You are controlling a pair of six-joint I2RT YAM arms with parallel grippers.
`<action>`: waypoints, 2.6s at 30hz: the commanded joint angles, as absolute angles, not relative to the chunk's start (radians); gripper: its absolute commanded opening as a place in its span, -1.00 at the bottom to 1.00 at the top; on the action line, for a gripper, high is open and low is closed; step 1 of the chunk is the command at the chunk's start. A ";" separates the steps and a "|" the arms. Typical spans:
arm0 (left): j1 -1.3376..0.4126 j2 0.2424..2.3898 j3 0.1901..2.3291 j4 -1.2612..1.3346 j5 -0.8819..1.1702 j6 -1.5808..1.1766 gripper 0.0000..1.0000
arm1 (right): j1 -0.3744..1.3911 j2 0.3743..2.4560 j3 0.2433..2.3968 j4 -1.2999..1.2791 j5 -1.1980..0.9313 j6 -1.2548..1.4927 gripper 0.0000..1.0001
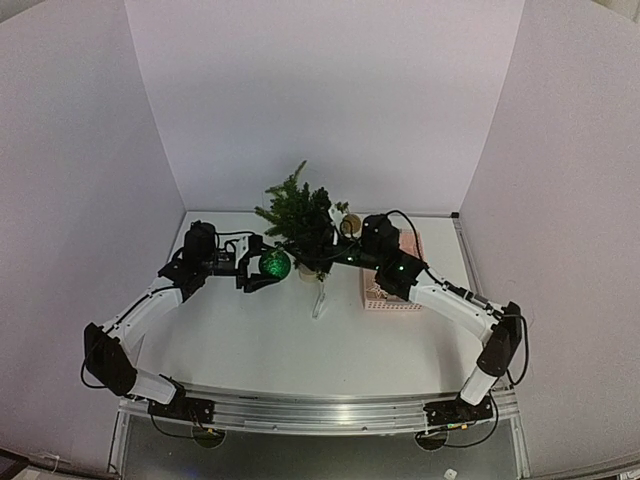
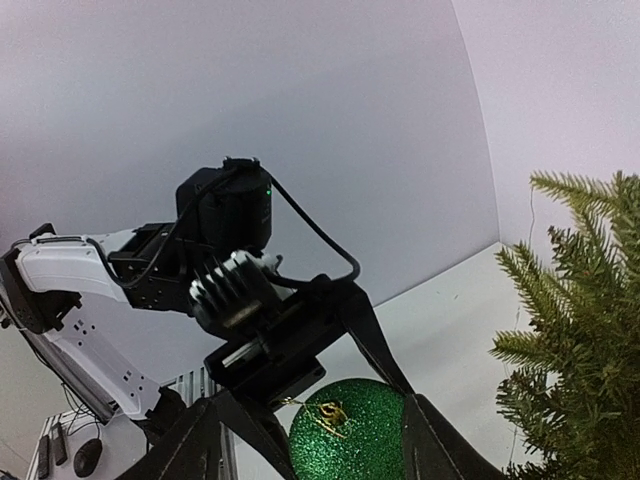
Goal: Decorate the small christmas tree
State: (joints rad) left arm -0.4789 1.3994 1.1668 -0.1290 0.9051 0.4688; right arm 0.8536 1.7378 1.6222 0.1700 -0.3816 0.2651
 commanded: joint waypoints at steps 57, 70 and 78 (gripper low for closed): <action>-0.482 1.448 1.265 -0.363 0.747 0.425 0.01 | 0.830 1.976 1.908 -0.133 -0.367 0.233 -1.00; -0.487 1.513 1.307 -0.372 0.744 0.442 -0.03 | 0.830 1.959 1.911 -0.219 -0.276 0.201 -1.00; -0.517 1.539 1.349 -0.386 0.760 0.450 -0.04 | 0.832 1.858 1.827 -0.260 -0.263 0.224 -1.00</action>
State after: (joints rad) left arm -0.4954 1.5274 1.2842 -0.3761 0.7340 0.4348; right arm 0.8299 1.9578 1.8549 -0.2342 -0.2830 0.2143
